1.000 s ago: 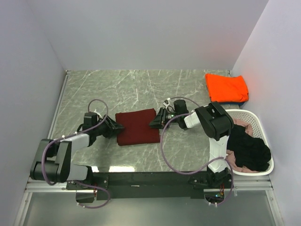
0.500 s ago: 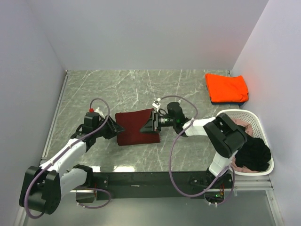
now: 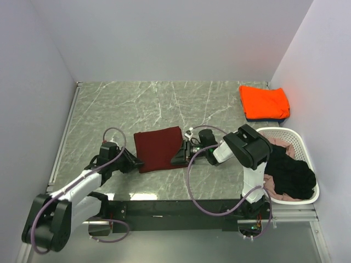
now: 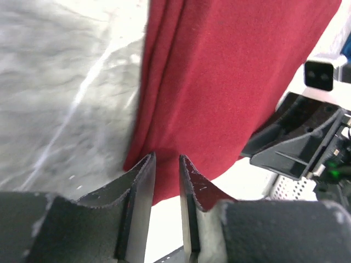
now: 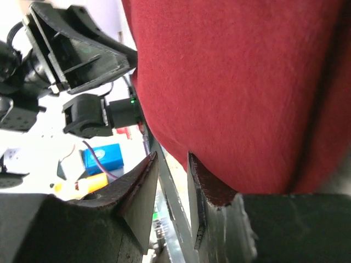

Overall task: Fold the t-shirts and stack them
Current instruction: Fold the tshirt

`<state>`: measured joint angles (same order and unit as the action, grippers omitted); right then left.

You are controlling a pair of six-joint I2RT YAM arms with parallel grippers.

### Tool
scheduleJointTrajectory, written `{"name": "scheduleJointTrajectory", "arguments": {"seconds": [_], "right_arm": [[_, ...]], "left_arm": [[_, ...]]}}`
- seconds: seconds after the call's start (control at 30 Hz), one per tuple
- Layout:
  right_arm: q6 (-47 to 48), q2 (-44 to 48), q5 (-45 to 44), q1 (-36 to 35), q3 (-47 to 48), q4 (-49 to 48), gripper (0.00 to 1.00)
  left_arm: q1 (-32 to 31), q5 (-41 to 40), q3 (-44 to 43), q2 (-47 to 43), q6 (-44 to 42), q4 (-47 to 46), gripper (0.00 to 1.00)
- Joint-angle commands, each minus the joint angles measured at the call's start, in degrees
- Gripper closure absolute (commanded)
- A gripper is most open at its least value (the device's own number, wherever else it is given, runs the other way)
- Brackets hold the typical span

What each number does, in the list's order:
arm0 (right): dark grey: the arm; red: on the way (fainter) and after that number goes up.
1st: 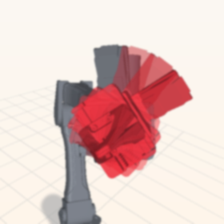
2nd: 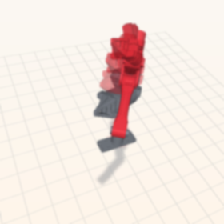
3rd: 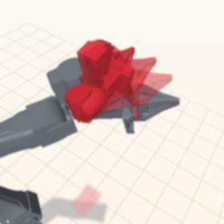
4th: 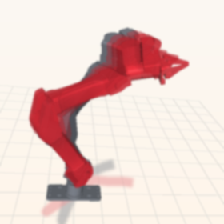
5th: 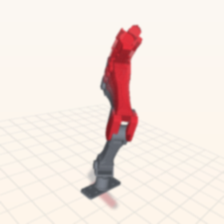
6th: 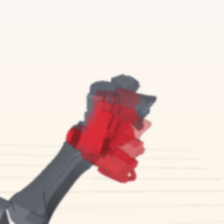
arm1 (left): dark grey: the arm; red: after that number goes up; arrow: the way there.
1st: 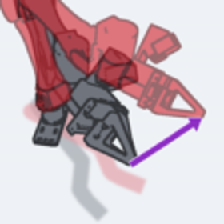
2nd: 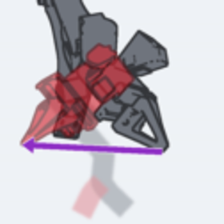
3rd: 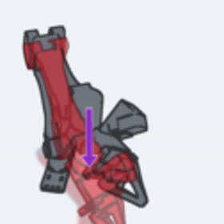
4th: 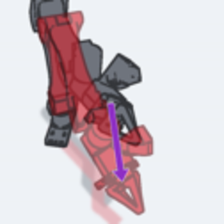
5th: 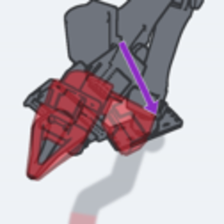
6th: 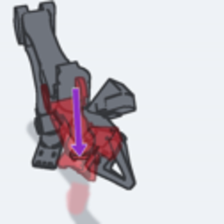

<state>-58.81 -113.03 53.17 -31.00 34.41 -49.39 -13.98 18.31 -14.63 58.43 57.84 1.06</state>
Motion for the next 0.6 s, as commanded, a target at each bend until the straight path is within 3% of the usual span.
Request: {"name": "scheduleJointTrajectory", "arguments": {"seconds": [0.0,0.1,0.27,0.47,0.57], "right_arm": [[5.3,8.5,-3.6,0.3,0.1,10.8,0.64],[3.9,12.5,-3.5,-0.9,2.3,11.9,0.64],[0.7,13.9,-3.9,-8.6,11.4,13.9,0.64],[-5.8,3.2,-6.4,-14.3,18.4,7.5,0.64],[-8.9,-3.6,-7.3,-16.1,20.2,4.0,0.64]], "left_arm": [[0.0,-6.3,1.4,-5.9,0.9,9.5,0.68],[0.0,-6.6,-0.7,-8.5,1.2,11.8,0.66],[0.0,-7.8,-9.9,-11.4,0.2,21.1,0.52],[0.2,-16.7,-25.1,-14.9,-4.8,35.7,0.38],[0.2,-18.1,-27.7,-15.5,-6.8,38.0,0.33]]}}
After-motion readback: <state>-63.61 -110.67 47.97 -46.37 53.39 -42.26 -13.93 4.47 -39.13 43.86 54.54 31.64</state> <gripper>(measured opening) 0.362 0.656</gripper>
